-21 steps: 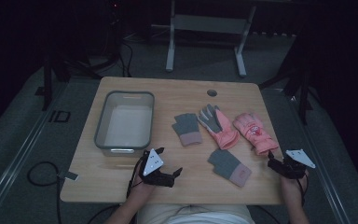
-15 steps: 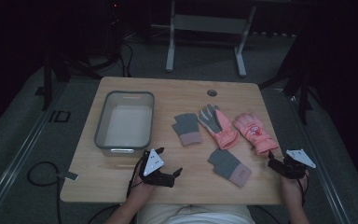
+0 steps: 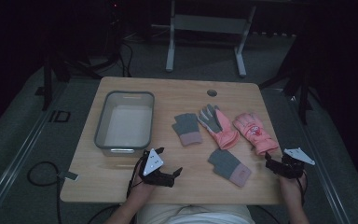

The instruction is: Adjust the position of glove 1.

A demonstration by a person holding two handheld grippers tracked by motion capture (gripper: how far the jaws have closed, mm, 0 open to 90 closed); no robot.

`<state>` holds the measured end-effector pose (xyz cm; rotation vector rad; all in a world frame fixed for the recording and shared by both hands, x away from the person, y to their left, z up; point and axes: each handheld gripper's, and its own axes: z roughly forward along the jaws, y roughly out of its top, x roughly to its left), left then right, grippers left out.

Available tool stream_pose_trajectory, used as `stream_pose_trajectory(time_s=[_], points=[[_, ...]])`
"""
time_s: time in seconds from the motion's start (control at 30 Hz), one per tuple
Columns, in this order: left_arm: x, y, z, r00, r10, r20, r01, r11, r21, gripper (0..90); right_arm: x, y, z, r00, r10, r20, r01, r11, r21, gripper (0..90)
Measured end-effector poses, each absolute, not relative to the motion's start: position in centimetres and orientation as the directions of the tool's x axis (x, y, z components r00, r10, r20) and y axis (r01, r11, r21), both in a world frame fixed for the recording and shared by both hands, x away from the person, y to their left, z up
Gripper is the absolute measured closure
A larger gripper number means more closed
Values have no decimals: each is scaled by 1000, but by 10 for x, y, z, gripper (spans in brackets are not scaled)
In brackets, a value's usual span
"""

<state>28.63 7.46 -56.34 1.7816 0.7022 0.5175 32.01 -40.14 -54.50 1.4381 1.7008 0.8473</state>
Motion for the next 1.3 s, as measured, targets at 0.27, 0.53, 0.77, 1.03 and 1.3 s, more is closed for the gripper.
stream_pose_trajectory(time_s=[0.27, 0.53, 0.77, 1.03, 1.3], points=[[287, 75, -563, 729, 685, -7, 215, -219, 952, 0, 322, -388, -520, -128, 985, -116, 462, 162, 872, 128], [286, 74, -563, 726, 687, -4, 213, -220, 952, 0, 331, -374, -508, -163, 983, -88, 455, 154, 877, 128], [287, 75, -563, 724, 690, -17, 227, -215, 950, 0, 339, -357, -489, -206, 975, -86, 442, 171, 881, 115], [288, 76, -563, 721, 692, -35, 243, -205, 948, 0, 346, -338, -468, -263, 958, -113, 410, 217, 886, 115], [287, 76, -563, 731, 682, -31, 232, -205, 951, 0, 350, -304, -455, -354, 925, -137, 386, 278, 879, 226]])
